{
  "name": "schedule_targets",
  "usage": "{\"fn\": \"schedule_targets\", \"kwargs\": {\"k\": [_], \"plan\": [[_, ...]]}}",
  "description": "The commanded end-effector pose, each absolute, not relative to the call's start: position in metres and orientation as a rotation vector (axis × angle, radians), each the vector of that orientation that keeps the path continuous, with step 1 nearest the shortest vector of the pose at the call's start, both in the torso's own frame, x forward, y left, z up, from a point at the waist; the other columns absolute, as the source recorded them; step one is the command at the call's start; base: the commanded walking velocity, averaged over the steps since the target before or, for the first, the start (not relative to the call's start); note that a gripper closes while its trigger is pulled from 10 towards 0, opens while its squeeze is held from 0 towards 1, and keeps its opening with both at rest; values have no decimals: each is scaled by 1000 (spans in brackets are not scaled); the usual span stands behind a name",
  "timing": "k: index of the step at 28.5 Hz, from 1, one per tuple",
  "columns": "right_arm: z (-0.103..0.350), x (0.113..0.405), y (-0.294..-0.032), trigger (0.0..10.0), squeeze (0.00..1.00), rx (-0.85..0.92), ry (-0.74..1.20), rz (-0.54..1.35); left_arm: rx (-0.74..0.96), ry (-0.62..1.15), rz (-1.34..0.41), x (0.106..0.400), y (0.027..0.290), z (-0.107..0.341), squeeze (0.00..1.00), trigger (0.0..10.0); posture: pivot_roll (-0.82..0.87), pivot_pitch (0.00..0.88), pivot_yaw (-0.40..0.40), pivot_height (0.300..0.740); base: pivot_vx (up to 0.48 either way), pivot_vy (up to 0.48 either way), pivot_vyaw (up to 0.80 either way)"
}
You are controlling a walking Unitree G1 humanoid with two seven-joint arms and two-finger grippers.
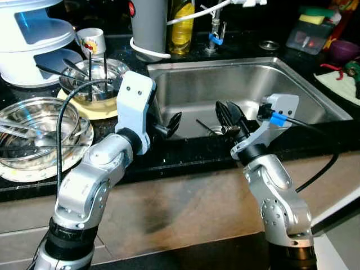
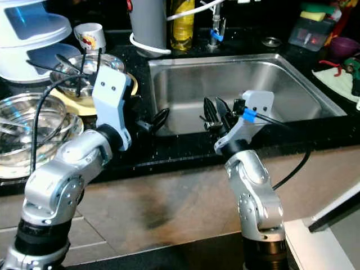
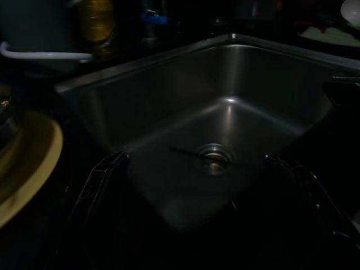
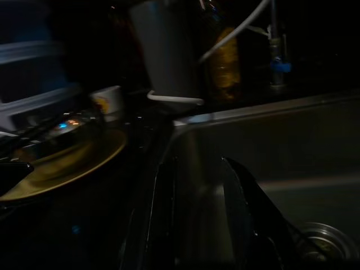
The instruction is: Kitchen organization
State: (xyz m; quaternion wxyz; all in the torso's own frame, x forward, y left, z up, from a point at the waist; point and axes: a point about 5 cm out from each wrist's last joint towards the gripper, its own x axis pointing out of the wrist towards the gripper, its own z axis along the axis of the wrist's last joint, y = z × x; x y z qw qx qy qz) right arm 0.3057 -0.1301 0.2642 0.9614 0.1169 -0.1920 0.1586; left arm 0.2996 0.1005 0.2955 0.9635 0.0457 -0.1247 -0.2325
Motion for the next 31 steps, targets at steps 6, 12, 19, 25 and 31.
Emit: {"fn": "schedule_targets", "kwargs": {"k": [6,12,19,25,31], "plan": [[263,301,-130,10000,0,237,-379,319,101,-242,-467,295,100,292,0,10000,-79,178,-30,740,-308,0,0],[262,301,-130,10000,0,237,-374,318,101,-237,-461,295,102,291,0,10000,-79,181,-33,740,-98,0,0],[261,301,-130,10000,0,241,-364,319,110,-168,-423,297,107,281,0,10000,-78,193,-41,740,0,0,0],[258,300,-131,10000,0,247,-345,318,116,-82,-427,295,109,263,0,10000,-78,200,-52,740,0,0,0],[251,298,-131,10000,0,249,-310,326,124,8,-419,291,112,241,0,10000,-78,200,-52,740,0,0,0]]}}
